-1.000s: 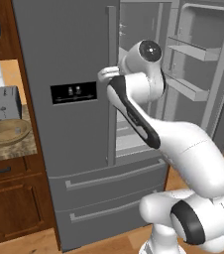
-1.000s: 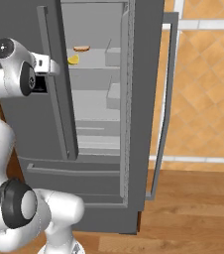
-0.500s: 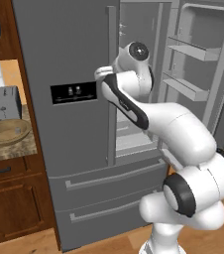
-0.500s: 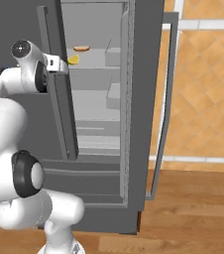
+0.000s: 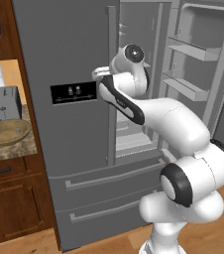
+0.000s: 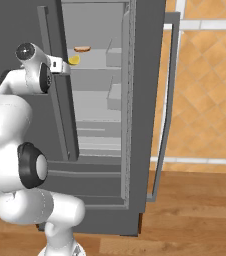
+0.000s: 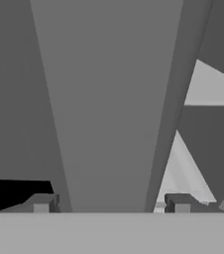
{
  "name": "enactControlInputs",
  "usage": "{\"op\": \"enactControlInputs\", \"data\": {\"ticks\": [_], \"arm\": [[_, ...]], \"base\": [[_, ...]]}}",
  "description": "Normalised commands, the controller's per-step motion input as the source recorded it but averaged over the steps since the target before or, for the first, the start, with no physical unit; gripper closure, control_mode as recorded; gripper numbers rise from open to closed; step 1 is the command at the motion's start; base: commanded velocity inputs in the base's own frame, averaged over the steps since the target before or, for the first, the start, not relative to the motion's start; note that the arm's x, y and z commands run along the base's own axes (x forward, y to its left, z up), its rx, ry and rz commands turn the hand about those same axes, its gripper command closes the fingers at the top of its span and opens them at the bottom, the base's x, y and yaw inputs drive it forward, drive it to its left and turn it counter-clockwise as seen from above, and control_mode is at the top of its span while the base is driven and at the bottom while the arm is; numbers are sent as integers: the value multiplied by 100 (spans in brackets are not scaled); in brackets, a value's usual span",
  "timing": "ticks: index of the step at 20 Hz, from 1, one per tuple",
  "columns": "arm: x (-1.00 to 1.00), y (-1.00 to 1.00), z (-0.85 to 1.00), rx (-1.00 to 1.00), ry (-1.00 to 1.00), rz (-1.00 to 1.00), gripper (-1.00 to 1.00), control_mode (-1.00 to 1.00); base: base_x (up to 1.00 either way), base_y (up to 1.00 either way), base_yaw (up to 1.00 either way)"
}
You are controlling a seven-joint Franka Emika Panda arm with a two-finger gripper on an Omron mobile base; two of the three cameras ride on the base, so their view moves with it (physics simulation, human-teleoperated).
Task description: Grab a lemon wedge from the fridge and one ice cube from the ice bowl, and put them in the glass of lemonade.
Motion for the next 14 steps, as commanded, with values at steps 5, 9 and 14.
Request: {"op": "enactControlInputs", "data": {"ticks": [5,9,14], "arm": [[3,20,0,0,0,0,100,-100],[0,41,2,0,0,0,100,-100],[-32,49,30,0,-7,0,100,-100]], "base": [[0,0,0],[0,0,0],[0,0,0]]}}
